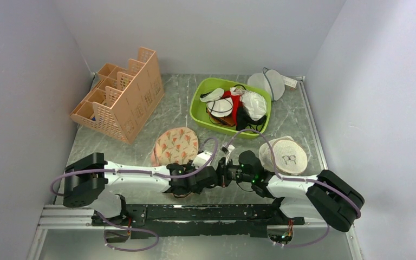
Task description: Unzip the laundry bag and remove the bra
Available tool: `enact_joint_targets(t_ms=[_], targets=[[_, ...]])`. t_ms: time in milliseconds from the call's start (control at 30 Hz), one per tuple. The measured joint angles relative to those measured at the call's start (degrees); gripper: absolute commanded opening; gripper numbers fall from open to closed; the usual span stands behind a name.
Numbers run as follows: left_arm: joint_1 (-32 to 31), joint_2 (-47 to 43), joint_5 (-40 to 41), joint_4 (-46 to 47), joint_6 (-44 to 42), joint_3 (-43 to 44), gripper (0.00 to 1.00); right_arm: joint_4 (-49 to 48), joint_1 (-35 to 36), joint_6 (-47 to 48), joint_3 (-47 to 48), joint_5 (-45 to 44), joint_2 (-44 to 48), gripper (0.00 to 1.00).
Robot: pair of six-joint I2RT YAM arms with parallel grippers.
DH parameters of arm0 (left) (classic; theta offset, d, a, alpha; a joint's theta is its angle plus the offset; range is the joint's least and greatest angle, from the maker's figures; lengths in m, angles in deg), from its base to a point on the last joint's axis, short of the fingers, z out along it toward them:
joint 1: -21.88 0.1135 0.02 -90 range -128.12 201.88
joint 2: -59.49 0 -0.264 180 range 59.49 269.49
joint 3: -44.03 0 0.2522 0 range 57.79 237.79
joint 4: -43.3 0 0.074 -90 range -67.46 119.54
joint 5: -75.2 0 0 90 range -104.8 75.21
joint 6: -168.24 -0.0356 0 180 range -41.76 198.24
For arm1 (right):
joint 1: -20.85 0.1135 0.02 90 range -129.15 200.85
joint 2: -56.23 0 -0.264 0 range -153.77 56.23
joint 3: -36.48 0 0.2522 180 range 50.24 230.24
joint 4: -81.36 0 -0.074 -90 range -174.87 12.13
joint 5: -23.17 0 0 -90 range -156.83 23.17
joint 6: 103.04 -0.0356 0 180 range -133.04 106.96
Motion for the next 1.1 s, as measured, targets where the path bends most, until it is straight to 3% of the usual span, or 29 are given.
enact_joint_targets(t_ms=[233,433,500,600,667,800,933,1100], targets=[[-0.4,-2.4,2.5,-2.3,3.5,-1.3,0.15,-1.1,0.3,1.7,0.1,-0.7,-1.1,0.00],[-0.4,-9.9,2.2,0.3,1.5,-6.3,0.12,-4.1,0.1,3.4,4.0,0.0,-7.1,0.00],[-0.2,-11.5,2.2,1.1,0.9,-7.8,0.22,-5.2,-0.2,3.4,5.5,0.5,-9.6,0.00],[0.0,-12.5,1.7,1.7,0.0,-8.8,0.55,-5.7,-0.4,3.5,7.3,1.6,-12.6,0.00],[0.0,-12.4,0.8,1.0,0.0,-8.8,0.64,-5.5,-1.0,3.8,7.2,0.8,-13.2,0.00],[0.1,-12.1,-0.8,-0.9,0.3,-8.7,0.69,-4.0,-2.6,3.8,5.1,-3.2,-11.7,0.02],[3.6,-15.3,-3.1,-1.0,0.2,-8.7,0.70,1.2,-3.5,4.0,2.1,-7.0,-6.6,0.30],[14.3,-26.8,-4.4,-1.2,1.0,-9.7,0.73,9.3,-3.6,5.1,1.9,-10.1,1.2,0.47]])
